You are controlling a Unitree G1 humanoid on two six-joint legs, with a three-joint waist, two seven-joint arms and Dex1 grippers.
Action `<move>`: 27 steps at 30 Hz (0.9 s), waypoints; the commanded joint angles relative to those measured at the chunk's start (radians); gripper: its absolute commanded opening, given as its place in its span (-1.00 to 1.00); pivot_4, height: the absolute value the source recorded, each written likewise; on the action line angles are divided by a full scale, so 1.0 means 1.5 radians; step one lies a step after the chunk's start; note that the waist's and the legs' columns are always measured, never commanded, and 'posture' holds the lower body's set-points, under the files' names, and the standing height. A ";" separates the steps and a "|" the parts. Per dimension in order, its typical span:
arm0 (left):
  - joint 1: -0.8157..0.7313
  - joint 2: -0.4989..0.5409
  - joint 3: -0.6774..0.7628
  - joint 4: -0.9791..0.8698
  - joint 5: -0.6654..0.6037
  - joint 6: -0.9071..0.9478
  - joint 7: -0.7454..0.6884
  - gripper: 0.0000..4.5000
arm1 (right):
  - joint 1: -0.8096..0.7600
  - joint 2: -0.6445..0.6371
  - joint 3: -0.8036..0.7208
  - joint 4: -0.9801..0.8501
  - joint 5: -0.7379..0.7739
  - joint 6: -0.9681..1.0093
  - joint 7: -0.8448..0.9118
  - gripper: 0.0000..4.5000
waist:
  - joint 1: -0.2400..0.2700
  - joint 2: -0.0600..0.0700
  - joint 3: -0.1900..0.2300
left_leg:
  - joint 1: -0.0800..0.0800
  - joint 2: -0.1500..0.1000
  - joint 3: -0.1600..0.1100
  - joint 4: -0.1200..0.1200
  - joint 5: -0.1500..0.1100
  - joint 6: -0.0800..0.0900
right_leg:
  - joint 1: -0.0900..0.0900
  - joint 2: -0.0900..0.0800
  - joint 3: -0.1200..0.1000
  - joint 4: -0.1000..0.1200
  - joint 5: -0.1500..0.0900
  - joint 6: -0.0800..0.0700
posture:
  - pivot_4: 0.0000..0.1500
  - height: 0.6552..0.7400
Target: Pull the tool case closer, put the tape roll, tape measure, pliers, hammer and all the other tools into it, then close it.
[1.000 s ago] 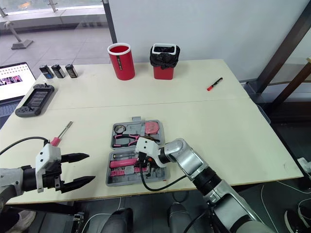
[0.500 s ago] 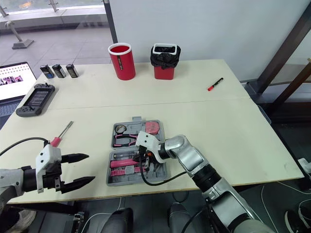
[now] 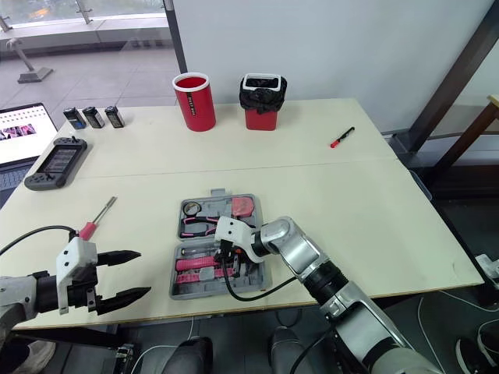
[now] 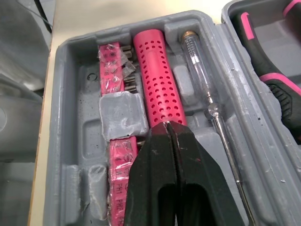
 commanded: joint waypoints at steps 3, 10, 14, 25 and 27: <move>-0.006 -0.006 -0.002 -0.004 -0.002 -0.008 0.002 1.00 | 0.023 0.008 0.014 0.057 -0.009 -0.005 0.006 -0.98 | -0.001 0.000 0.000 | 0.004 0.000 0.000 -0.001 0.000 0.000 | 0.004 0.000 0.000 -0.001 0.000 0.000 | 1.00 1.00; -0.005 -0.038 0.040 0.007 -0.040 0.004 0.024 1.00 | 0.023 -0.010 -0.137 -0.053 0.108 -0.048 0.022 -0.88 | 0.002 0.001 0.001 | 0.002 0.000 0.000 -0.002 0.000 0.000 | 0.003 -0.001 0.000 -0.002 -0.001 -0.001 | 1.00 1.00; -0.021 -0.067 0.087 0.063 -0.041 -0.021 0.060 1.00 | 0.039 -0.066 -0.231 -0.072 0.146 -0.082 0.011 -0.18 | 0.007 0.001 0.001 | -0.004 0.000 0.000 0.000 0.000 0.000 | -0.003 0.000 0.000 0.000 0.000 0.000 | 1.00 1.00; 0.009 -0.146 0.245 0.262 -0.021 -0.160 0.159 1.00 | 0.236 -0.202 -0.458 -0.004 0.173 -0.275 -0.059 0.98 | 0.005 0.000 0.001 | -0.004 0.000 0.001 0.000 0.000 0.000 | -0.003 -0.001 0.000 -0.001 -0.001 0.000 | 1.00 1.00; 0.027 -0.165 0.279 0.277 -0.031 -0.176 0.181 1.00 | 0.292 -0.214 -0.493 0.013 0.180 -0.309 -0.069 0.98 | 0.005 -0.001 0.001 | -0.004 0.000 0.001 0.000 0.000 0.000 | -0.003 -0.001 0.000 -0.002 -0.001 0.000 | 1.00 1.00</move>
